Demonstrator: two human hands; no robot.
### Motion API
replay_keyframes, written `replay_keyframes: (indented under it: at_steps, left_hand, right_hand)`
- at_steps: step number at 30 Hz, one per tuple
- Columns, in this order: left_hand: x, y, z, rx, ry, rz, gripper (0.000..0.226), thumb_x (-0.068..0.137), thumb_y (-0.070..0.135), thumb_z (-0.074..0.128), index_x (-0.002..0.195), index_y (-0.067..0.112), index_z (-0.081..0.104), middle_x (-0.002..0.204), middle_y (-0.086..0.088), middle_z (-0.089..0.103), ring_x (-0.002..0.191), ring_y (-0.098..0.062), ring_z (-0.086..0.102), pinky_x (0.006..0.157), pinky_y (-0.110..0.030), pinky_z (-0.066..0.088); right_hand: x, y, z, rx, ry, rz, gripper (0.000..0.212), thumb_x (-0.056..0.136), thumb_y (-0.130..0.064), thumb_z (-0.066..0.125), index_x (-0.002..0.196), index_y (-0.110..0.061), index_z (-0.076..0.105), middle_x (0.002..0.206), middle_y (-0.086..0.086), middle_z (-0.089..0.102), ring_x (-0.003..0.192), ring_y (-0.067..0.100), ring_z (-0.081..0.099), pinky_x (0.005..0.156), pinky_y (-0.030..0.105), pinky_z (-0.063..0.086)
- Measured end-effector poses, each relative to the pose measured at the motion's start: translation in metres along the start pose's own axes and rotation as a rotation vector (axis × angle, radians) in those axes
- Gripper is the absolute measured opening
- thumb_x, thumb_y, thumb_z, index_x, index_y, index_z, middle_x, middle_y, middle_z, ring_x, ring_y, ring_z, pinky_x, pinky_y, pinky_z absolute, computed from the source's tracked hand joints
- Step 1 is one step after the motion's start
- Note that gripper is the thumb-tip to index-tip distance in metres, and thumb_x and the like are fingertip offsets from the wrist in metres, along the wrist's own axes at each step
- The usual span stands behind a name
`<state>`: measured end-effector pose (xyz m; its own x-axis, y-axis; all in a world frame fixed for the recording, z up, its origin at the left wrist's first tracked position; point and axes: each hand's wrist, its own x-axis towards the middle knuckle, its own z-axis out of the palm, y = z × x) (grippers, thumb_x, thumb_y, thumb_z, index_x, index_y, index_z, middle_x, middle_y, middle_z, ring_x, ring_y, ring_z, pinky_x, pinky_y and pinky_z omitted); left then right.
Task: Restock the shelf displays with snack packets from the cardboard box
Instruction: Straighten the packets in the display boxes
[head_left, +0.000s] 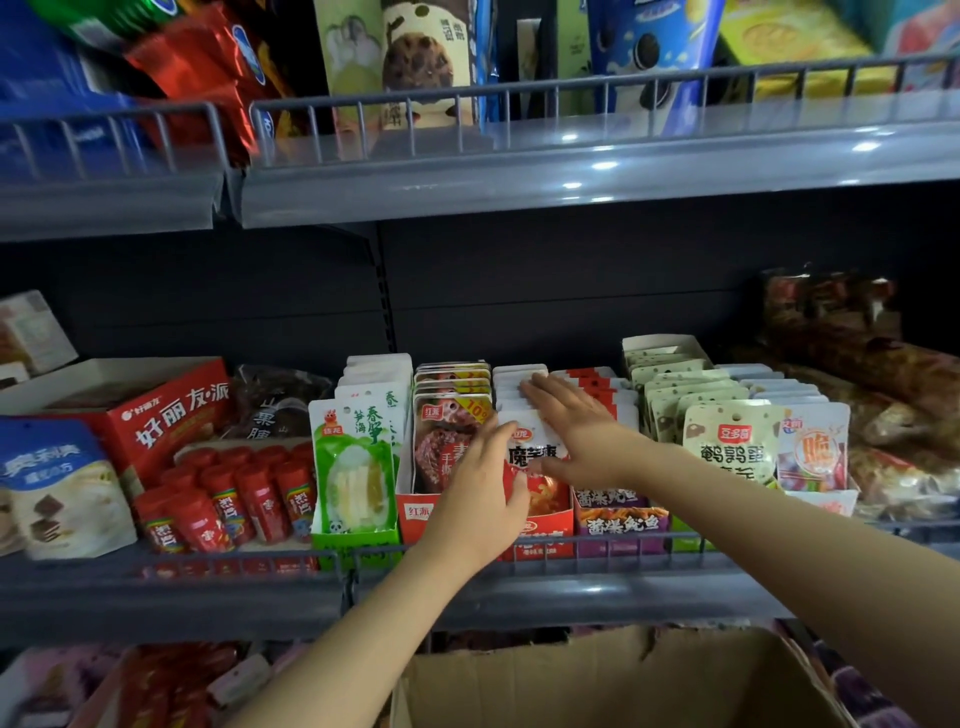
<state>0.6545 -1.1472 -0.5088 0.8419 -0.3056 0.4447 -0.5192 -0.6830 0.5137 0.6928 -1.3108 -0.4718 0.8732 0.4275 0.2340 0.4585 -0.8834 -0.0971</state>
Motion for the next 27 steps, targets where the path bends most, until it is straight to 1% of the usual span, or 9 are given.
replay_keyframes:
  at_steps: [3,6,10,13,15,17,19,23,27]
  left_hand:
    - [0.007,-0.003,-0.015,-0.004,0.112,-0.020,0.051,0.097,0.015,0.045,0.145,0.019,0.028,0.151,0.003,0.030,0.137,-0.010,0.029,0.102,-0.010,0.018]
    - [0.030,-0.016,-0.031,0.191,0.175,-0.063,0.050,0.097,0.014,0.045,0.145,0.018,0.029,0.150,-0.002,0.033,0.136,-0.020,0.033,0.112,-0.029,0.022]
    - [0.075,-0.042,-0.055,0.522,-0.083,-0.112,0.061,0.090,0.028,0.058,0.144,0.021,0.031,0.148,-0.001,0.036,0.137,-0.021,0.029,0.112,-0.035,0.017]
    - [0.098,-0.049,-0.068,0.603,-0.241,-0.055,0.070,0.079,0.046,0.068,0.137,0.020,0.039,0.141,-0.002,0.044,0.130,-0.021,0.038,0.107,-0.037,0.022]
    - [0.105,-0.051,-0.072,0.613,-0.361,-0.094,0.089,0.068,0.055,0.075,0.140,0.020,0.036,0.144,-0.003,0.040,0.132,-0.024,0.036,0.109,-0.038,0.025]
    - [0.104,-0.053,-0.072,0.687,-0.423,-0.116,0.108,0.060,0.059,0.078,0.146,0.019,0.026,0.152,-0.004,0.029,0.139,-0.026,0.026,0.113,-0.040,0.023]
    - [0.098,-0.057,-0.067,0.778,-0.394,-0.082,0.111,0.059,0.060,0.078,0.146,0.017,0.024,0.152,-0.005,0.028,0.139,-0.025,0.023,0.112,-0.038,0.020]
    - [0.087,-0.059,-0.061,0.744,-0.235,-0.045,0.096,0.058,0.059,0.079,0.134,0.017,0.038,0.137,-0.004,0.042,0.128,-0.023,0.032,0.103,-0.033,0.024]
    - [0.080,-0.057,-0.058,0.773,-0.161,-0.041,0.094,0.060,0.058,0.078,0.133,0.016,0.036,0.135,-0.003,0.041,0.127,-0.022,0.032,0.105,-0.034,0.022]
  right_hand:
    - [0.004,-0.007,-0.008,-0.019,0.052,-0.028,0.070,0.095,-0.047,0.043,0.152,-0.024,0.009,0.160,-0.001,0.001,0.146,0.017,-0.001,0.117,0.034,-0.001]
    - [0.018,-0.021,-0.017,0.037,0.082,-0.047,0.054,0.100,-0.044,0.033,0.150,-0.029,0.021,0.159,-0.005,0.012,0.146,0.013,0.002,0.116,0.031,-0.002]
    - [0.049,-0.034,-0.022,0.010,0.003,0.005,0.047,0.098,-0.036,0.038,0.144,-0.024,0.037,0.155,0.000,0.024,0.145,0.017,0.011,0.116,0.032,0.005]
    - [0.066,-0.034,-0.019,0.024,-0.020,0.060,0.047,0.088,-0.034,0.051,0.134,-0.022,0.051,0.141,0.007,0.044,0.135,0.025,0.032,0.112,0.038,0.025]
    - [0.072,-0.032,-0.017,0.008,-0.042,0.085,0.046,0.084,-0.037,0.057,0.126,-0.020,0.058,0.130,0.008,0.053,0.127,0.027,0.040,0.106,0.040,0.034]
    - [0.078,-0.031,-0.015,-0.019,-0.040,0.097,0.043,0.081,-0.038,0.062,0.120,-0.020,0.061,0.124,0.006,0.055,0.123,0.026,0.040,0.103,0.039,0.035]
    - [0.084,-0.030,-0.013,-0.037,-0.022,0.107,0.039,0.077,-0.036,0.066,0.113,-0.022,0.064,0.118,0.003,0.057,0.118,0.025,0.042,0.100,0.038,0.038]
    - [0.090,-0.030,-0.005,0.002,0.040,0.118,0.035,0.072,-0.034,0.073,0.105,-0.027,0.062,0.109,-0.001,0.059,0.113,0.023,0.045,0.096,0.036,0.037]
    - [0.087,-0.033,-0.003,-0.031,0.066,0.120,0.039,0.074,-0.034,0.073,0.107,-0.024,0.057,0.113,0.000,0.055,0.117,0.023,0.040,0.099,0.038,0.032]
